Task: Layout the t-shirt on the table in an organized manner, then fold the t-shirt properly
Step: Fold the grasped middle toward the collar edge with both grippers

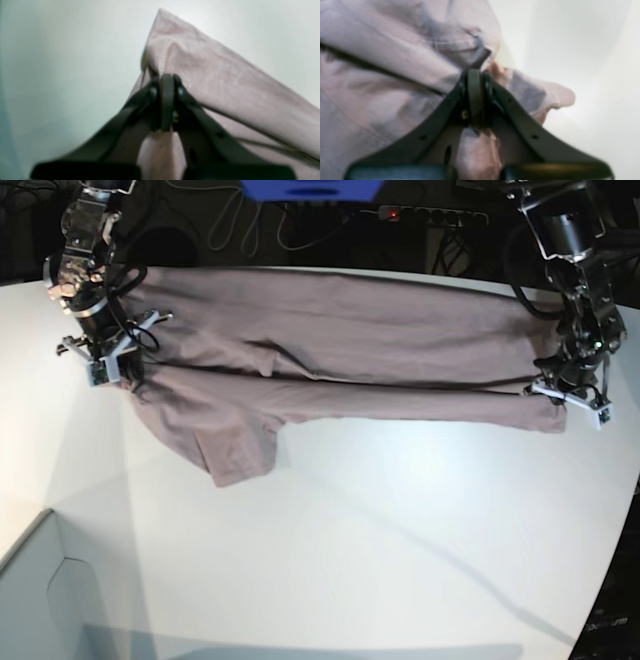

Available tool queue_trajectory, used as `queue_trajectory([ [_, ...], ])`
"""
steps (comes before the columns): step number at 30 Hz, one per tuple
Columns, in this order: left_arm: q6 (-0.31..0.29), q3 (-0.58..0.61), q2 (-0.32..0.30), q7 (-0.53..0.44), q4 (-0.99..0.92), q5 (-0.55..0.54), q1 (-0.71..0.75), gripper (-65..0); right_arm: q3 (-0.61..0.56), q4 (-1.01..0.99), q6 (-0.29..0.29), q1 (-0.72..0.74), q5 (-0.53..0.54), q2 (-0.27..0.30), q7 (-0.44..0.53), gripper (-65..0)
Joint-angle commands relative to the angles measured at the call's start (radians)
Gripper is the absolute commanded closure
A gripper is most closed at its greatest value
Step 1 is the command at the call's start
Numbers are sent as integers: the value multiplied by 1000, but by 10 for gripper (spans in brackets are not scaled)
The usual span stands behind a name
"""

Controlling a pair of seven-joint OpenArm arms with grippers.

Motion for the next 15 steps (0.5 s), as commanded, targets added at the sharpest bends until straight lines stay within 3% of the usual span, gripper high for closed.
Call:
queue_trajectory([
  [1, 1, -1, -12, -17, 14, -4, -6, -1, 2, 15, -3, 8, 13, 10, 27, 0],
  [4, 1, 2, -12, -10, 14, -4, 0, -31, 2, 14, -3, 8, 13, 10, 26, 0],
  [8, 1, -4, 12, -8, 15, -4, 0, -201, -20, 14, -3, 8, 13, 13, 18, 0],
  [11, 1, -4, 14, -8, 24, -4, 14, -302, -27, 15, -3, 8, 13, 14, 16, -80],
  [15, 1, -4, 14, -8, 73, -4, 36, -335, -27, 20, -3, 8, 13, 13, 24, -206],
])
